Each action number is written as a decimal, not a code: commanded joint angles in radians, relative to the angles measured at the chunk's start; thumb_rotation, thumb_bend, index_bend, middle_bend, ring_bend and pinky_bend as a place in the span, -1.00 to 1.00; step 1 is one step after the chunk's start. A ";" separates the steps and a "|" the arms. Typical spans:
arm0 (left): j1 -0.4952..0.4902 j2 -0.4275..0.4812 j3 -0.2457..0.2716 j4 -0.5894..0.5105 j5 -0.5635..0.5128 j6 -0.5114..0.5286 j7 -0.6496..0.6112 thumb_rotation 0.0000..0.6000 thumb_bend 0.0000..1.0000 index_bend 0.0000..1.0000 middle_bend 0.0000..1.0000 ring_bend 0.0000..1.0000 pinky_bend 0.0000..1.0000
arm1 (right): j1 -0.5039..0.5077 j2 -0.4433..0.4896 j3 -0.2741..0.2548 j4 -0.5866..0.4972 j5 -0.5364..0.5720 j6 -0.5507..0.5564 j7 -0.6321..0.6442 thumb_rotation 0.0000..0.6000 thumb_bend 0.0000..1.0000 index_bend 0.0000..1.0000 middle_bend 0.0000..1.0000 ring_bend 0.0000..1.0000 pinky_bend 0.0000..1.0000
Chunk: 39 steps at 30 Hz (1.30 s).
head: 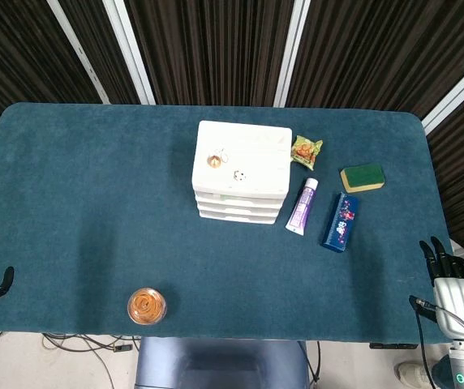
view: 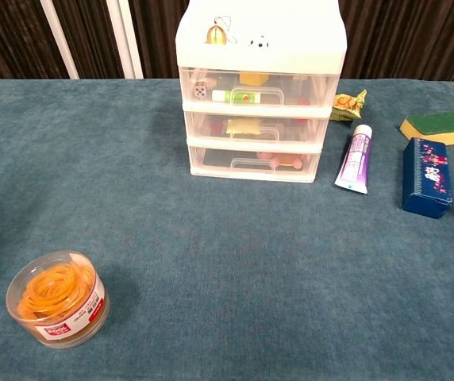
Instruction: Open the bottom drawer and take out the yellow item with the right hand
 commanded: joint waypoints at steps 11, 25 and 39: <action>0.002 -0.007 -0.004 0.007 -0.002 0.012 0.017 1.00 -0.21 -0.85 -0.99 -1.00 -1.00 | 0.001 0.001 -0.002 -0.006 -0.010 0.001 0.020 1.00 -1.00 -0.87 -0.89 -0.57 -0.60; 0.001 -0.011 -0.006 0.006 -0.009 0.008 0.023 1.00 -0.21 -0.85 -0.99 -1.00 -1.00 | 0.001 0.005 -0.003 -0.023 0.005 -0.015 0.054 1.00 -1.00 -0.87 -0.88 -0.56 -0.60; 0.002 -0.016 -0.006 -0.001 -0.017 0.006 0.035 1.00 -0.21 -0.85 -0.99 -1.00 -1.00 | 0.085 0.002 -0.043 -0.081 -0.027 -0.225 0.462 1.00 -0.69 -0.91 -0.33 0.13 0.36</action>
